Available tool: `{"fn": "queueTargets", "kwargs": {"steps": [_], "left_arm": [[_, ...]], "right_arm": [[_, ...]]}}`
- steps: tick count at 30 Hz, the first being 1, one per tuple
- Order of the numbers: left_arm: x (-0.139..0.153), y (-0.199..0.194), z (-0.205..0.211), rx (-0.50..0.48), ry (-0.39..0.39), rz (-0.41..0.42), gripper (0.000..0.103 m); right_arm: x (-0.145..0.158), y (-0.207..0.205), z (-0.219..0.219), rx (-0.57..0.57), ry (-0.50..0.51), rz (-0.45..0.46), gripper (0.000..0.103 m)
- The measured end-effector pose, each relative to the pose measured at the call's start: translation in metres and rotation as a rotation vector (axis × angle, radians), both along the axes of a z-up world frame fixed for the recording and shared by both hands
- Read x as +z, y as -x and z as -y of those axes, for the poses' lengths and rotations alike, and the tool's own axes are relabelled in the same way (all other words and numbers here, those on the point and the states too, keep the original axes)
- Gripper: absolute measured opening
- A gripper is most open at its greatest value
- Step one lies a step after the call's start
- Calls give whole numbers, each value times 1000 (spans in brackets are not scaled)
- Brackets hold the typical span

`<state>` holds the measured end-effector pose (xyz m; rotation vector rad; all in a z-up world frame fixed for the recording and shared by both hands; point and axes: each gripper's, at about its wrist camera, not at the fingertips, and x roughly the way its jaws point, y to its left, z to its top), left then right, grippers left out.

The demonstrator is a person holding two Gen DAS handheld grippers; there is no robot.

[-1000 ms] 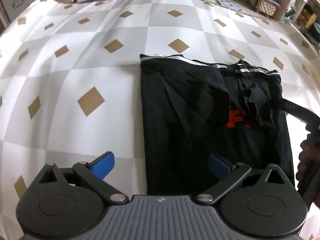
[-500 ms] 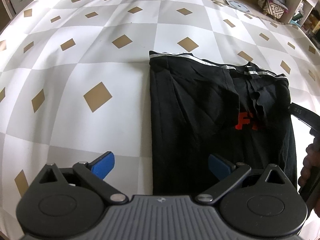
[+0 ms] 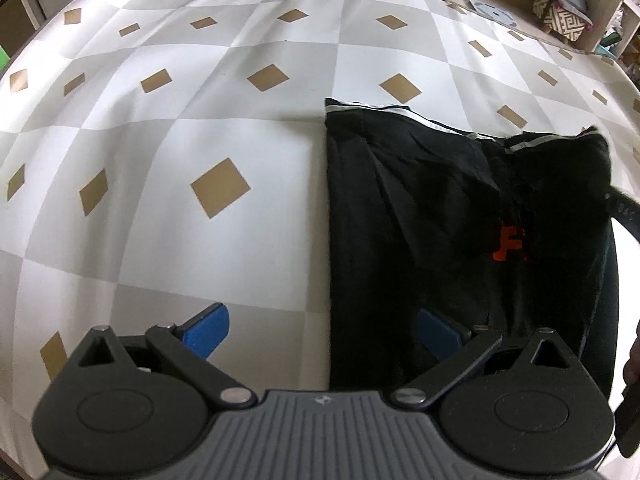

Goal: Fold clothes
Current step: 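Lift the gripped end and fold it over the strip with the right tool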

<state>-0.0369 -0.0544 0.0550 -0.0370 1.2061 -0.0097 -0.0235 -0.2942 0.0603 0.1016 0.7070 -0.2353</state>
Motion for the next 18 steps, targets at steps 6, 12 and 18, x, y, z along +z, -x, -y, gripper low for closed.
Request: {"fn": "queueTargets", "kwargs": {"steps": [6, 12, 18], "left_arm": [[0, -1, -10, 35, -29, -6, 101], [2, -2, -25, 78, -27, -6, 101], [0, -5, -47, 150, -28, -33, 101]], "right_arm": [[22, 1, -35, 90, 57, 46, 8], [33, -3, -74, 169, 90, 72, 8], [30, -11, -120, 254, 118, 79, 8]]}}
